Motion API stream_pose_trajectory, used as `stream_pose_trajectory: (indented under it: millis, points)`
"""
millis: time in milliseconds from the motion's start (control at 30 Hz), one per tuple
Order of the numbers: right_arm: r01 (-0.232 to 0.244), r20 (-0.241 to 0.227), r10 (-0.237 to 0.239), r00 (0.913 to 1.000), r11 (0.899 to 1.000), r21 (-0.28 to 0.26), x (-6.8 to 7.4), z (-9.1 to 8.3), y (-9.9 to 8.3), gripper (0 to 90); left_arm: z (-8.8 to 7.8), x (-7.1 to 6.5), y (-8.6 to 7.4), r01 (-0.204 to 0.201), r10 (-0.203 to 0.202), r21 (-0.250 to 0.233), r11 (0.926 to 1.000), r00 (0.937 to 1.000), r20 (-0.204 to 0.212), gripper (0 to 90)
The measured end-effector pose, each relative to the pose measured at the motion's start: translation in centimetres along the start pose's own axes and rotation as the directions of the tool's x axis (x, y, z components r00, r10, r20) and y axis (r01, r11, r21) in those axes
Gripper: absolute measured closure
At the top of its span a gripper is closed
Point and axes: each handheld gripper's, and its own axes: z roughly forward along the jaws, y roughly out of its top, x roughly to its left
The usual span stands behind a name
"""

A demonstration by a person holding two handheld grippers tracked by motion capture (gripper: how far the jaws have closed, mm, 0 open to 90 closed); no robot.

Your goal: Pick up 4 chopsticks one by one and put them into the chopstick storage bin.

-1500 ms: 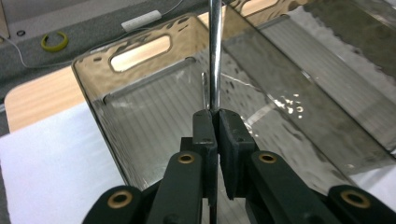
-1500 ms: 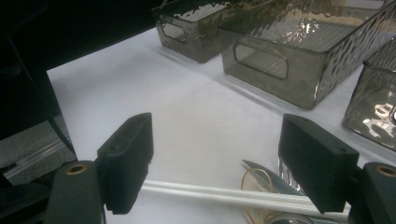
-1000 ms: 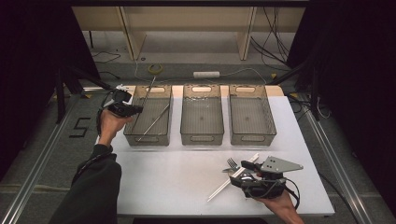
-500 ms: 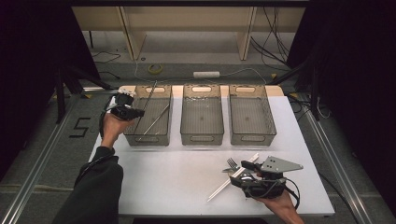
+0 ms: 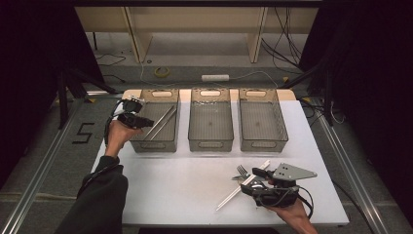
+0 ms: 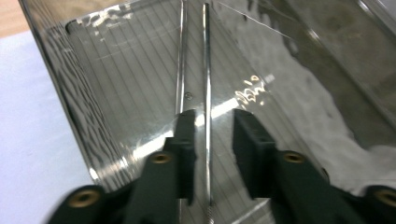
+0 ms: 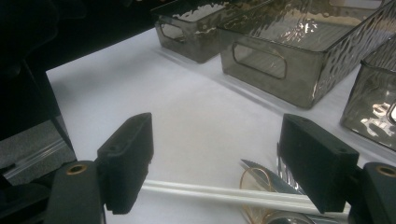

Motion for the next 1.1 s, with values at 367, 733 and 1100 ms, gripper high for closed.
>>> stream_pose_trajectory:
  millis: [367, 733, 1100]
  points:
    - [0.002, 0.039, -0.001, 0.9992, 1.000, -0.018, -0.5, -0.8, 0.2, 27.5, -2.9, -4.4, -1.8, -0.003, 0.012, -0.086, 0.9963, 0.9943, 0.106, 40.6]
    - [-0.012, 0.079, 0.014, 0.9968, 1.000, -0.016, -1.2, -1.2, 0.1, 27.4, -3.9, -9.5, -3.5, -0.100, 0.113, -0.099, 0.9901, 0.9839, 0.139, 34.3]
    - [-0.010, 0.090, 0.012, 0.9959, 1.000, -0.014, -1.3, -1.3, 0.1, 27.4, -3.5, -12.4, -4.7, -0.120, 0.136, -0.094, 0.9883, 0.9724, 0.189, 31.8]
